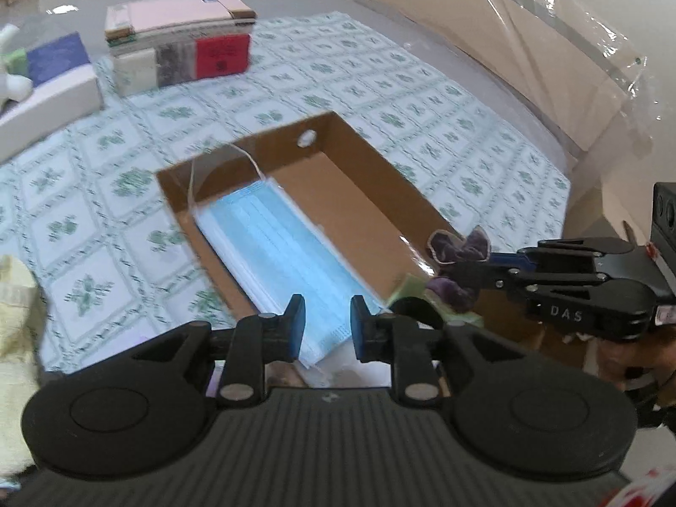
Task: Organize soft objects
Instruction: 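Open the left gripper to drop the mask while the right gripper releases the hair tie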
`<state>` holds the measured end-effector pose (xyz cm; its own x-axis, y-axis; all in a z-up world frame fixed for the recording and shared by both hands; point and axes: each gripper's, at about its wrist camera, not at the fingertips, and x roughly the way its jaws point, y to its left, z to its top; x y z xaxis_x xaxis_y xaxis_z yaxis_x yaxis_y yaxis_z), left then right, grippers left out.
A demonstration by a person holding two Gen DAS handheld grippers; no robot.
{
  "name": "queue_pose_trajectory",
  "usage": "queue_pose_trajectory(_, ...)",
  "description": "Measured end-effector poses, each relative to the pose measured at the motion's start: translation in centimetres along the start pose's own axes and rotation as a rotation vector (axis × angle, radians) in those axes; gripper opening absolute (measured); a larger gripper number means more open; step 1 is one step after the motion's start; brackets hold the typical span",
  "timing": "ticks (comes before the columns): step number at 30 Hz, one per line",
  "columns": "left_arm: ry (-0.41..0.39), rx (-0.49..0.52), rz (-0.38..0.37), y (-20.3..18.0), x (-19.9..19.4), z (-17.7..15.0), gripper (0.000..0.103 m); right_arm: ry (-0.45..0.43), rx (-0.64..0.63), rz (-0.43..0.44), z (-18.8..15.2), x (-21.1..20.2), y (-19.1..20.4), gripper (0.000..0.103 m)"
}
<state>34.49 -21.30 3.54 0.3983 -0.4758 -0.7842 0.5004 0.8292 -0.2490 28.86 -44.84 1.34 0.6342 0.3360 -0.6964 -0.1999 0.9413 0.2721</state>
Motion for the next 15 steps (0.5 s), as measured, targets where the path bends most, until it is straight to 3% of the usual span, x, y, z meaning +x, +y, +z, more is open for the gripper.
queue_pose_trajectory(3,-0.057,0.021,0.061,0.1,-1.2,-0.9,0.03,-0.001,0.005,0.001,0.0,0.4,-0.2,0.014)
queue_pose_trajectory(5,-0.102,0.033,0.098,-0.1,-2.1,-1.7,0.043,0.0,0.006,0.003,0.1,0.7,-0.2,0.014)
queue_pose_trajectory(15,-0.276,0.08,0.205,-0.8,-4.9,-5.1,0.056,-0.022,-0.006,-0.016,0.6,1.6,0.1,0.015)
